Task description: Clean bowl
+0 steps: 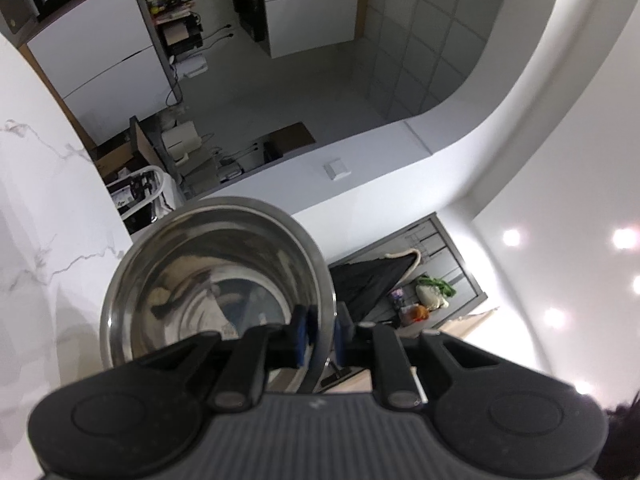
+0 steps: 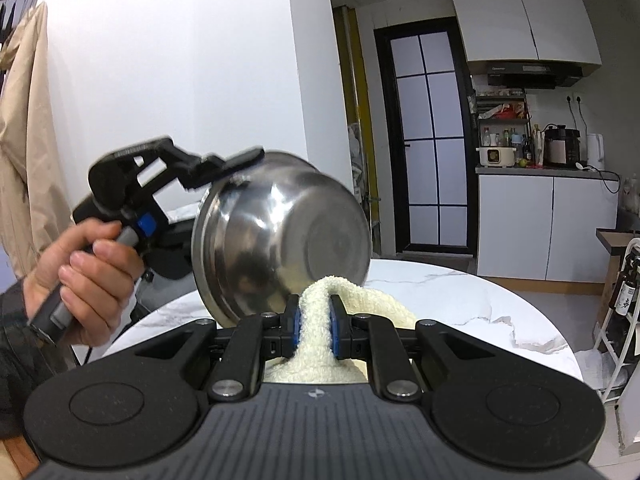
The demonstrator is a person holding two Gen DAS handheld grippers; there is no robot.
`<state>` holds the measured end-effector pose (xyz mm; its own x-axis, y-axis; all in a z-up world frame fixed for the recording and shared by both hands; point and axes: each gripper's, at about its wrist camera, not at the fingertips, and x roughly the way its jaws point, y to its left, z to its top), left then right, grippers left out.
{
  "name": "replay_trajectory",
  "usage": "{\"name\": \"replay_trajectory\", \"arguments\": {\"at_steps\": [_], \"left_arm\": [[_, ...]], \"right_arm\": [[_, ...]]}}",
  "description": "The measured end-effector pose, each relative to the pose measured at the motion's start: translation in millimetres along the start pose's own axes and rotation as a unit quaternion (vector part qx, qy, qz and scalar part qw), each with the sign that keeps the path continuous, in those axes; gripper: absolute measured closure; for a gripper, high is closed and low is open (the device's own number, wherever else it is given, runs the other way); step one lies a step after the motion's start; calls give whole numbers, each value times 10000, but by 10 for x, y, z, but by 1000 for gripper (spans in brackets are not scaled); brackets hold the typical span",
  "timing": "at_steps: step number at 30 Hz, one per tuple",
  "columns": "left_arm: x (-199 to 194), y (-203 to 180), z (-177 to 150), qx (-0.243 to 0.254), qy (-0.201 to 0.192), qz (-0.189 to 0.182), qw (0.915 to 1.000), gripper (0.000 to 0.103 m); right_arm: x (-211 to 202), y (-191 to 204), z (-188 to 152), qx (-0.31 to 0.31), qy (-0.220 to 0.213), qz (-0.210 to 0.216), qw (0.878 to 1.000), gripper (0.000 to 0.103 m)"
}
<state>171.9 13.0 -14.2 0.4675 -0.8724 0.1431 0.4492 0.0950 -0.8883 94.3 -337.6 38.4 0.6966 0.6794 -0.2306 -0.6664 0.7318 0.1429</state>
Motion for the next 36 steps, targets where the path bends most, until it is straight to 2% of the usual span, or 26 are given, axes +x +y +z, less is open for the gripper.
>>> {"name": "replay_trajectory", "arguments": {"at_steps": [10, 15, 16, 25, 29, 36], "left_arm": [[68, 69, -23, -90, 181, 43, 9998, 89], [62, 129, -14, -262, 166, -81, 9995, 89], [72, 167, -22, -369, 171, -216, 9989, 89], [56, 227, -13, -541, 24, -414, 9977, 89], [96, 186, -38, -372, 160, -344, 9986, 88], [147, 164, -93, -307, 381, -355, 9982, 88]], "right_arm": [[-111, -90, 45, 285, -533, 114, 9981, 88], [-160, -153, 56, 595, -784, 381, 9944, 88], [-168, -165, 58, 666, -824, 446, 9934, 88], [-201, -195, -21, 785, -828, 832, 9900, 88], [-222, -200, -79, 763, -835, 818, 9902, 88], [-316, -263, -91, 916, -1129, 609, 9875, 88]]}}
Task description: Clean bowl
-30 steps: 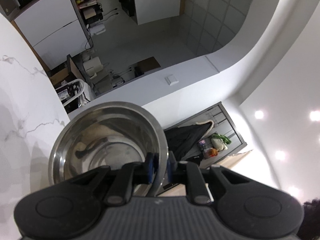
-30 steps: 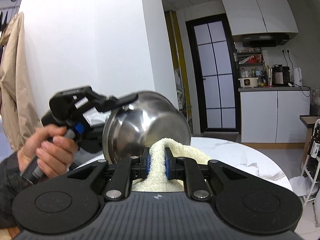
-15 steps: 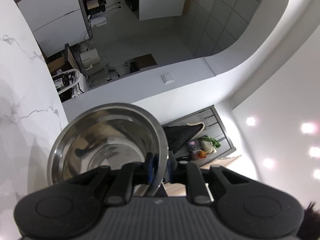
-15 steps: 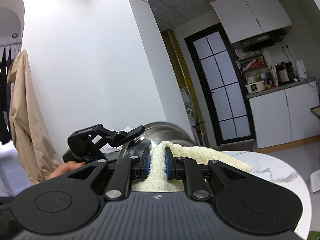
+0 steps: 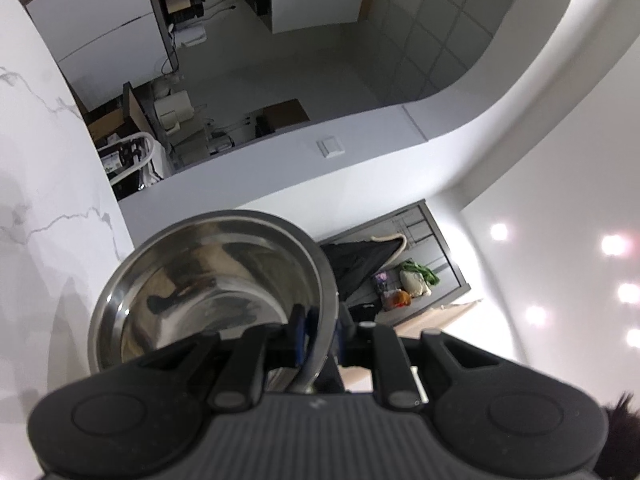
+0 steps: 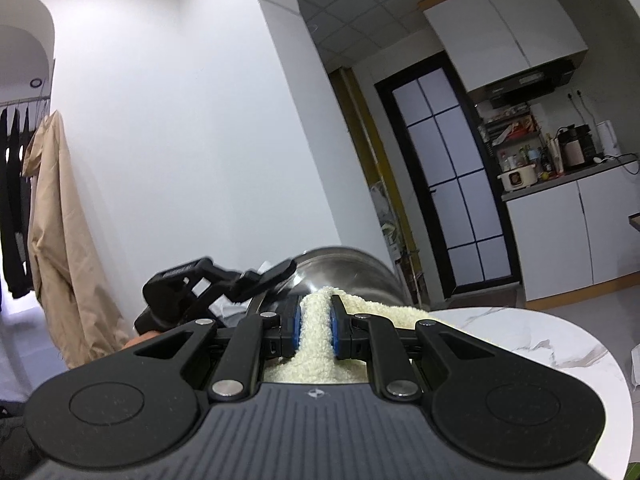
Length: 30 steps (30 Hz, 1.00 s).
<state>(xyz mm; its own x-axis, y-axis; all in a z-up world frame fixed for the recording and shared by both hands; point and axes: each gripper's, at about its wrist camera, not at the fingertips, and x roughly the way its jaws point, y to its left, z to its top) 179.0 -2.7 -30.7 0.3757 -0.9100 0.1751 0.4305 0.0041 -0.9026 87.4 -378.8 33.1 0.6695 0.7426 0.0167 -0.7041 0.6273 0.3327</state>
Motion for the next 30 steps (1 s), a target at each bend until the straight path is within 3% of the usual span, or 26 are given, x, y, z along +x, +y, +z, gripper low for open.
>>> {"name": "replay_trajectory", "arguments": {"at_steps": [6, 17, 30], "left_arm": [[83, -19, -58, 84, 216, 1, 9997, 88], [177, -27, -143, 289, 601, 101, 9977, 87], [308, -40, -198, 558, 813, 503, 9939, 88]], "right_arm": [[-93, -68, 33, 198, -304, -355, 9987, 88], [-88, -197, 26, 421, -314, -639, 9966, 88], [-49, -327, -1, 1218, -367, 295, 9914, 88]]}}
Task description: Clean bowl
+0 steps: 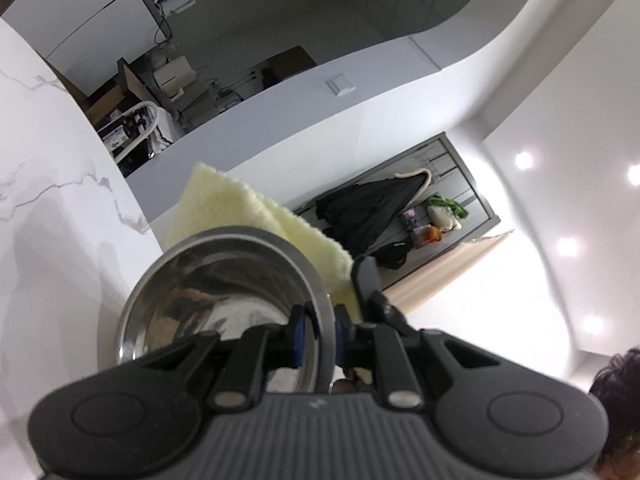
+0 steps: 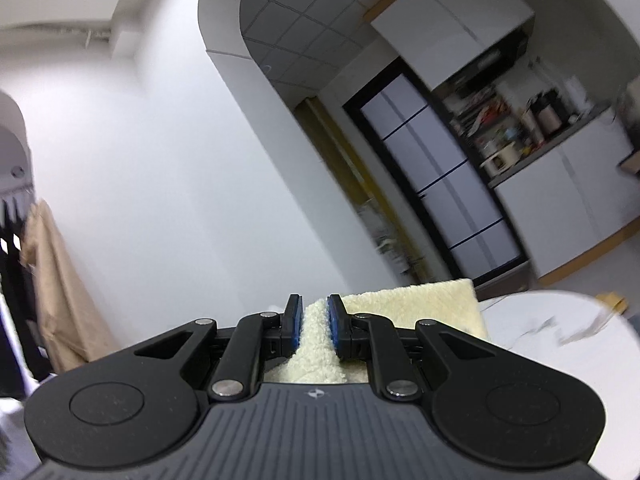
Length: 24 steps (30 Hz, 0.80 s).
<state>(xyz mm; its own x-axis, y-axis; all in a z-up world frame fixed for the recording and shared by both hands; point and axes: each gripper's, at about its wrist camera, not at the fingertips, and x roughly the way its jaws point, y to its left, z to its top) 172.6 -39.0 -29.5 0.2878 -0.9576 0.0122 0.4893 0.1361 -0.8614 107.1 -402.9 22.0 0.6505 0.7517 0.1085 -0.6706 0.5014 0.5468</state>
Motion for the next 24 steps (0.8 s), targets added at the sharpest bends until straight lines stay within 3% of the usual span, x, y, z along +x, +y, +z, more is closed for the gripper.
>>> {"name": "replay_trajectory", "arguments": {"at_steps": [6, 12, 19, 24], "left_arm": [[14, -50, -11, 99, 87, -1, 9999, 88], [-21, -91, -5, 119, 44, -227, 9997, 88], [-62, -170, -9, 200, -47, -515, 9985, 87], [-110, -165, 1, 109, -281, -799, 9963, 87]], "right_arm": [[6, -38, -21, 15, 10, -76, 10000, 88], [-21, -90, -27, 97, -33, -188, 9998, 88], [-90, -353, -59, 989, -250, 139, 9947, 88], [-122, -484, -123, 1279, -294, 157, 9912, 88]]}}
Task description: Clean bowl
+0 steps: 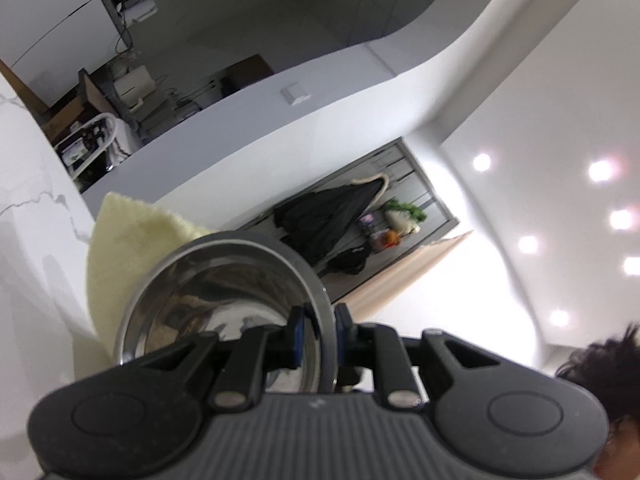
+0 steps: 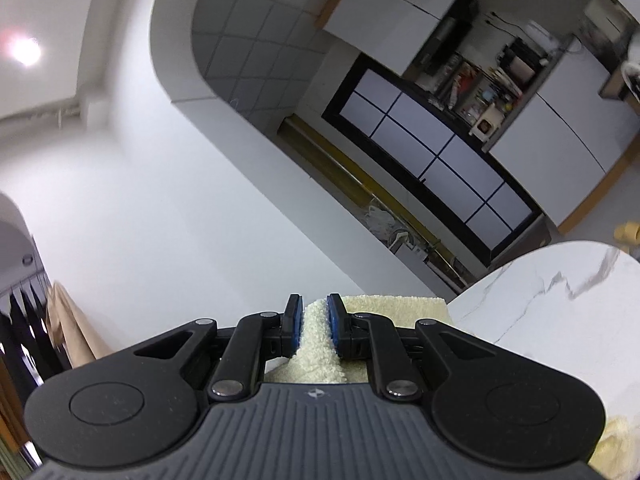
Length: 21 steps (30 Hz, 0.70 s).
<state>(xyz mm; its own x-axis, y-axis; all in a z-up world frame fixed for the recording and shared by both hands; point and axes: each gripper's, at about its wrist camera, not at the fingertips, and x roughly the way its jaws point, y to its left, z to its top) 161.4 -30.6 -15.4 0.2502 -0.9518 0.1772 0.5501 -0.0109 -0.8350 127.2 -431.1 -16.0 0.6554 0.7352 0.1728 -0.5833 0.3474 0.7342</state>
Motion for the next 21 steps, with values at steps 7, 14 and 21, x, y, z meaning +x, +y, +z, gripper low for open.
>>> {"name": "replay_trajectory", "arguments": {"at_steps": [7, 14, 21], "left_arm": [[-119, 115, -4, -411, -552, -125, 9975, 87], [-188, 159, -5, -593, -902, -64, 9941, 88], [-222, 196, 26, -664, -952, 161, 9931, 88]], "right_arm": [[31, -27, -52, 74, 40, 17, 10000, 88], [122, 88, -139, -23, 337, 178, 9993, 88], [165, 188, -193, -64, 438, 298, 9986, 88]]}}
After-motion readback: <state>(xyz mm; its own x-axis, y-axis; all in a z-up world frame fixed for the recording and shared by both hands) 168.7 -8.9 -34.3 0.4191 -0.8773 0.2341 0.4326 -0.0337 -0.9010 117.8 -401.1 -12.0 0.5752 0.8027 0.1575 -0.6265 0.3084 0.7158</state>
